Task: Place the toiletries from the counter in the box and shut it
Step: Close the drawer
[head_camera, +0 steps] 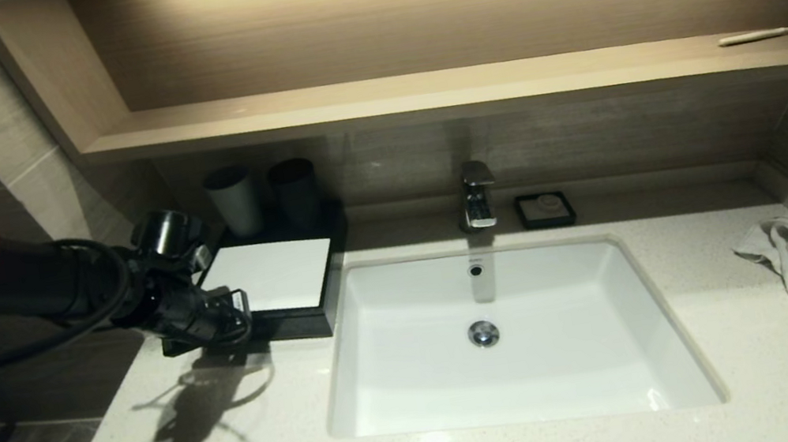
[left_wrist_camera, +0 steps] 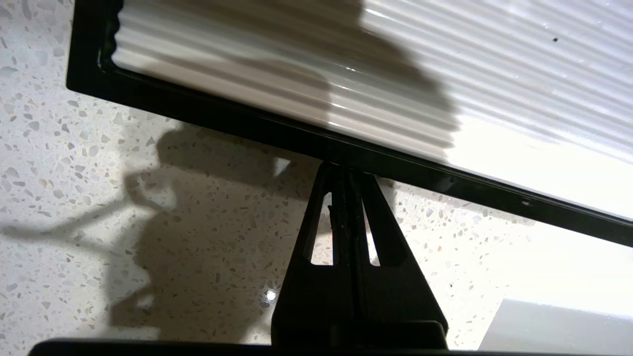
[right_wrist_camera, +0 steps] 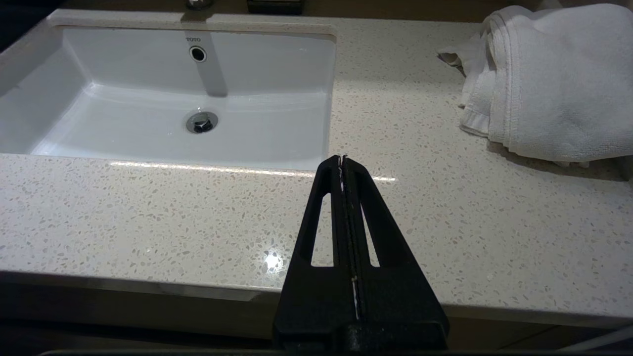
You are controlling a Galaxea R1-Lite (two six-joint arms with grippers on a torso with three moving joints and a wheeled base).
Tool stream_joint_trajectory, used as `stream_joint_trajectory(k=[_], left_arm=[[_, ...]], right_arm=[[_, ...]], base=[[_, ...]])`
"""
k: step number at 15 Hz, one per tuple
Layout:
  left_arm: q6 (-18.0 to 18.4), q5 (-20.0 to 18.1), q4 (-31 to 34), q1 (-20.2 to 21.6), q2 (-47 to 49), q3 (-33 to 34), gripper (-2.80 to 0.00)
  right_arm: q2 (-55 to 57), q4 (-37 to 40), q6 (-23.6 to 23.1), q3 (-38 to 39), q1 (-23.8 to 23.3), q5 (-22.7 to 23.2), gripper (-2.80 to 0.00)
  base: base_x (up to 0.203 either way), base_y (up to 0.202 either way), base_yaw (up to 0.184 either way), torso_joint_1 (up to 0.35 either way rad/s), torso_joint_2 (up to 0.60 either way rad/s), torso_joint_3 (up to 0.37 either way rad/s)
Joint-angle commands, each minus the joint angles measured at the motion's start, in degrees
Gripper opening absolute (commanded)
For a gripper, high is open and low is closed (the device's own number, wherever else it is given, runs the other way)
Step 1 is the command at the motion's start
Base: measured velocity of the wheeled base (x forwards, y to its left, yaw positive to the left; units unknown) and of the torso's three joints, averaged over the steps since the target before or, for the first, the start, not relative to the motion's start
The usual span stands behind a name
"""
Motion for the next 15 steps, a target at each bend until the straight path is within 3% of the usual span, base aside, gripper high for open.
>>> stream_joint_trajectory(k=[1, 7, 10, 15], left_arm=[[-0.1, 0.1, -0.3, 0.0, 0.1, -0.2, -2.8], [-0.9, 0.1, 0.9, -0.1, -1.4, 0.5, -2.8], [-0.9, 0.1, 4.8, -0.2, -5.0, 2.3, -2.8], [-0.2, 0.1, 8.2, -0.7, -13.7, 9.2, -2.8]], right_arm=[[0.0, 0.0, 0.0, 0.0, 0.0, 0.1, -2.8], [0.0, 0.0, 0.0, 0.0, 0.0, 0.0, -2.8], [0.0, 0.0, 0.0, 0.0, 0.0, 0.0, -2.8], [0.0, 0.0, 0.0, 0.0, 0.0, 0.0, -2.8]], base=[[0.0, 0.0, 0.0, 0.0, 0.0, 0.0], [0.0, 0.0, 0.0, 0.0, 0.0, 0.0], [0.0, 0.0, 0.0, 0.0, 0.0, 0.0], [0.0, 0.0, 0.0, 0.0, 0.0, 0.0]])
